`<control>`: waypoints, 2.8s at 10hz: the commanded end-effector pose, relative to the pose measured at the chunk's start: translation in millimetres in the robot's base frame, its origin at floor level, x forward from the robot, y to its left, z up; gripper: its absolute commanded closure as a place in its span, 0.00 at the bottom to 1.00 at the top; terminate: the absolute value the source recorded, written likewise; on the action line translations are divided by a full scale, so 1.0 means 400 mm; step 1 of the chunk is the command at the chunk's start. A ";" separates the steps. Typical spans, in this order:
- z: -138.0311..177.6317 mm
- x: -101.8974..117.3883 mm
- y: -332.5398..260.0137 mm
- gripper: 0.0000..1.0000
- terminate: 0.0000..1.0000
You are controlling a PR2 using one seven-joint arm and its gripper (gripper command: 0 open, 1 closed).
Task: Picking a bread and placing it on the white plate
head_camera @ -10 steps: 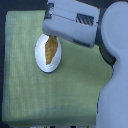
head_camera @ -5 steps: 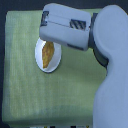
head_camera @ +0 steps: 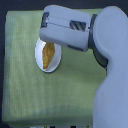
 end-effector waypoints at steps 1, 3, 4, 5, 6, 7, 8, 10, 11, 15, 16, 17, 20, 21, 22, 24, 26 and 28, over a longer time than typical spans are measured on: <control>-0.026 -0.041 -0.010 0.00 0.00; -0.034 -0.080 -0.018 0.00 0.00; -0.036 -0.083 -0.012 0.00 0.00; -0.038 -0.086 -0.008 0.00 0.00; -0.039 -0.086 -0.008 0.00 0.00; -0.041 -0.088 -0.011 0.00 0.00; -0.039 -0.087 -0.016 0.00 0.00; -0.020 -0.072 -0.023 0.00 0.00; -0.017 -0.068 -0.023 0.00 0.00; 0.169 -0.041 -0.055 0.00 0.00; 0.229 -0.045 -0.083 0.00 0.00; 0.289 -0.038 -0.130 0.00 0.00; 0.349 -0.028 -0.206 0.00 0.00; 0.356 -0.042 -0.256 0.00 0.00; 0.356 -0.046 -0.272 0.00 0.00; 0.357 -0.064 -0.361 0.00 0.00; 0.365 -0.084 -0.481 0.00 0.00; 0.368 -0.120 -0.592 0.00 0.00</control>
